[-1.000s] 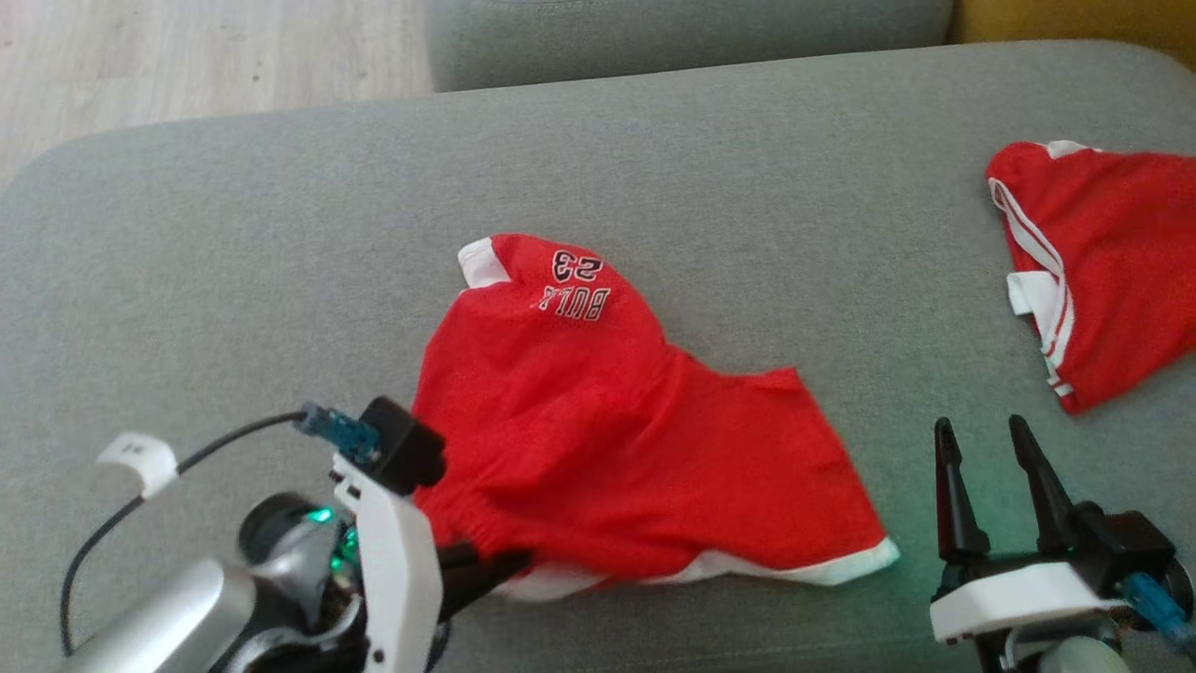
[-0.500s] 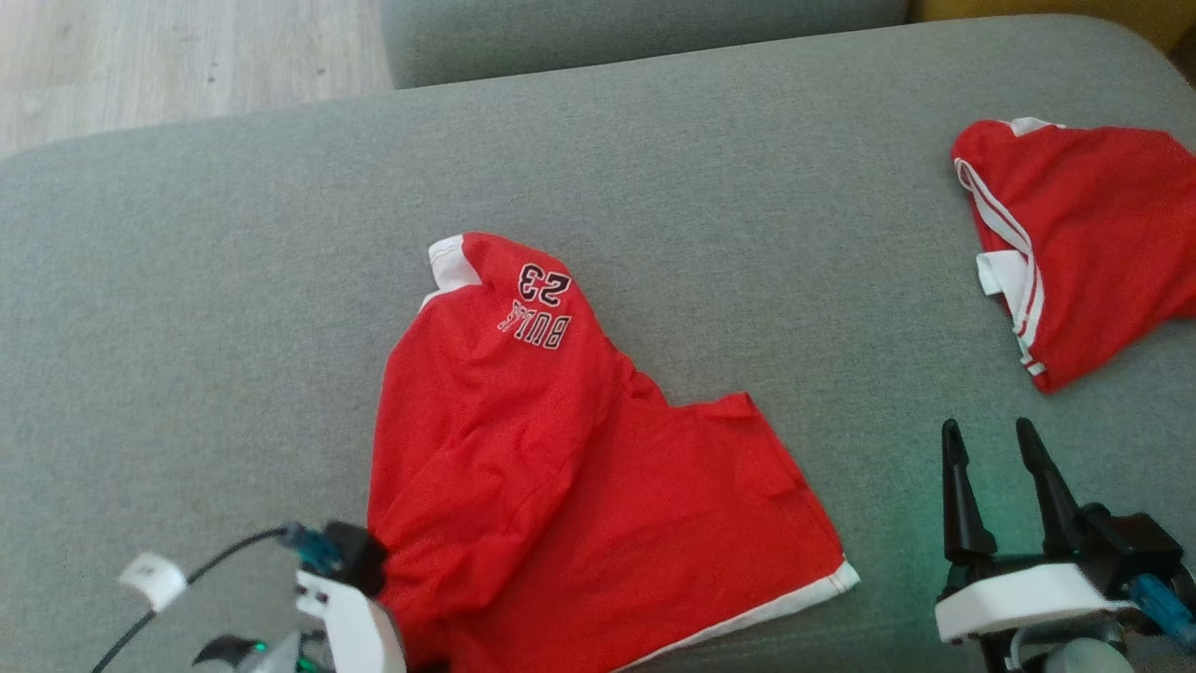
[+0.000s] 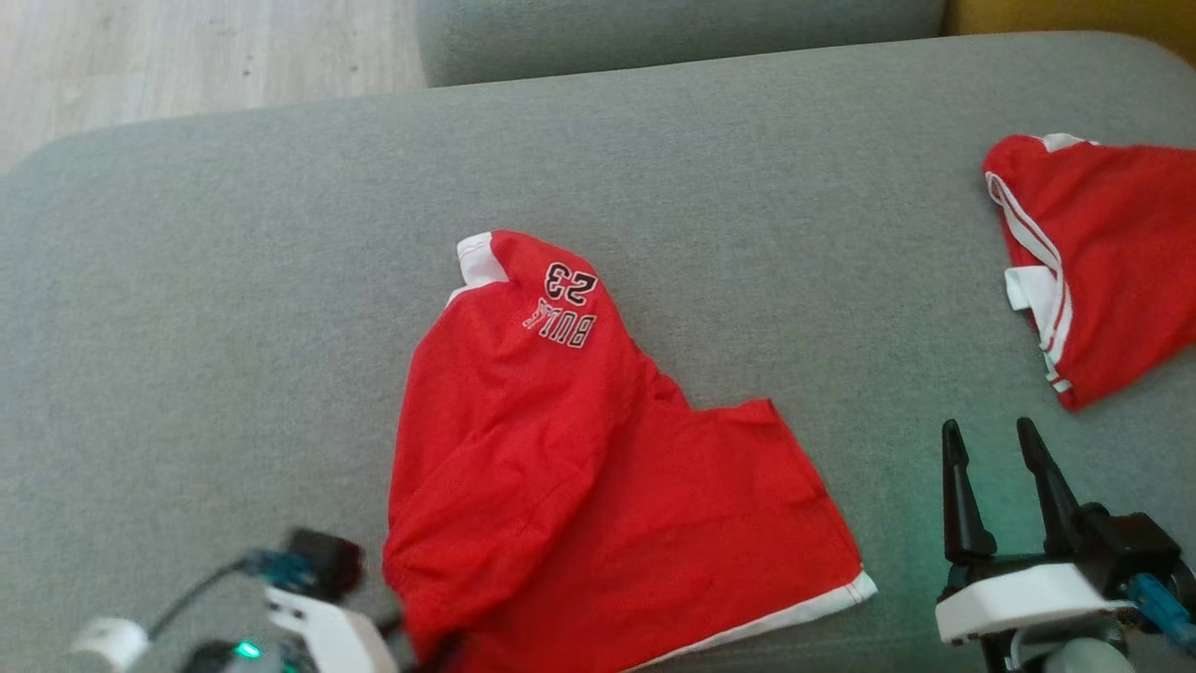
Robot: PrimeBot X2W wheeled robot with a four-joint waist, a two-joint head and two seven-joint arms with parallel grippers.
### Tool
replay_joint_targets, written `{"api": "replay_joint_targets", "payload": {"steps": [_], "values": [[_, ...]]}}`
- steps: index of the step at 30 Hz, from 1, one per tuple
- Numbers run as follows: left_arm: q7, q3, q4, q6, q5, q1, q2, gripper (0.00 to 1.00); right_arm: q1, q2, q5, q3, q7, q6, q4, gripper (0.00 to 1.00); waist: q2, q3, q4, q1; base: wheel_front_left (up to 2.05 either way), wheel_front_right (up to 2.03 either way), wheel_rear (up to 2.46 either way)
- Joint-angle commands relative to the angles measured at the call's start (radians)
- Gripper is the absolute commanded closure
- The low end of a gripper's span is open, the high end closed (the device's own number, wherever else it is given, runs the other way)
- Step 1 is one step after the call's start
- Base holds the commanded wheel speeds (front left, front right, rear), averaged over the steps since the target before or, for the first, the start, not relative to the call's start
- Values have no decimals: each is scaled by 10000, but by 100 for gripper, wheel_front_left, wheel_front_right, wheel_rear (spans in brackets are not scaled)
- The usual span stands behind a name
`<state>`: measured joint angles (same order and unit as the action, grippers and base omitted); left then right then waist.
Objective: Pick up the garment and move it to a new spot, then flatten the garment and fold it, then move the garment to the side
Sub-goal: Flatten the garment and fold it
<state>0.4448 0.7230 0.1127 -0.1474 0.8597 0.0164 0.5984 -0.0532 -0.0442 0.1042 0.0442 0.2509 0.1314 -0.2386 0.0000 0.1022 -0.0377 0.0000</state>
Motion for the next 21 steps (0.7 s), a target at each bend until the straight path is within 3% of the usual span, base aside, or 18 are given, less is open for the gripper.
{"api": "replay_joint_targets", "payload": {"steps": [1, 4, 10, 16, 21], "values": [[-278, -762, 493, -394, -391, -487, 557, 0, 154, -60, -114, -239, 109, -7, 350, 0, 0, -16, 67, 0, 0, 0, 0], [-539, -990, 778, -696, -634, -658, 556, 0, 143, -60, -143, -226, 109, -7, 374, 0, 0, 40, 133, 0, 0, 0, 0], [-990, -815, 491, -1049, -1548, -2177, -516, 0, 390, -60, -177, -425, 109, -7, 377, 0, 0, 386, 176, 0, 0, 0, 0], [-1924, -664, -1843, -1492, -2645, -4178, -2026, 0, 762, -60, -95, -707, 109, -7, 388, 0, 0, 855, -91, 0, 0, 0, 0], [-1986, -266, -4197, -1656, -3485, -5450, -2437, 0, 883, -60, -60, -720, 109, -7, 328, 0, 0, 1167, -519, 0, 0, 0, 0]]}}
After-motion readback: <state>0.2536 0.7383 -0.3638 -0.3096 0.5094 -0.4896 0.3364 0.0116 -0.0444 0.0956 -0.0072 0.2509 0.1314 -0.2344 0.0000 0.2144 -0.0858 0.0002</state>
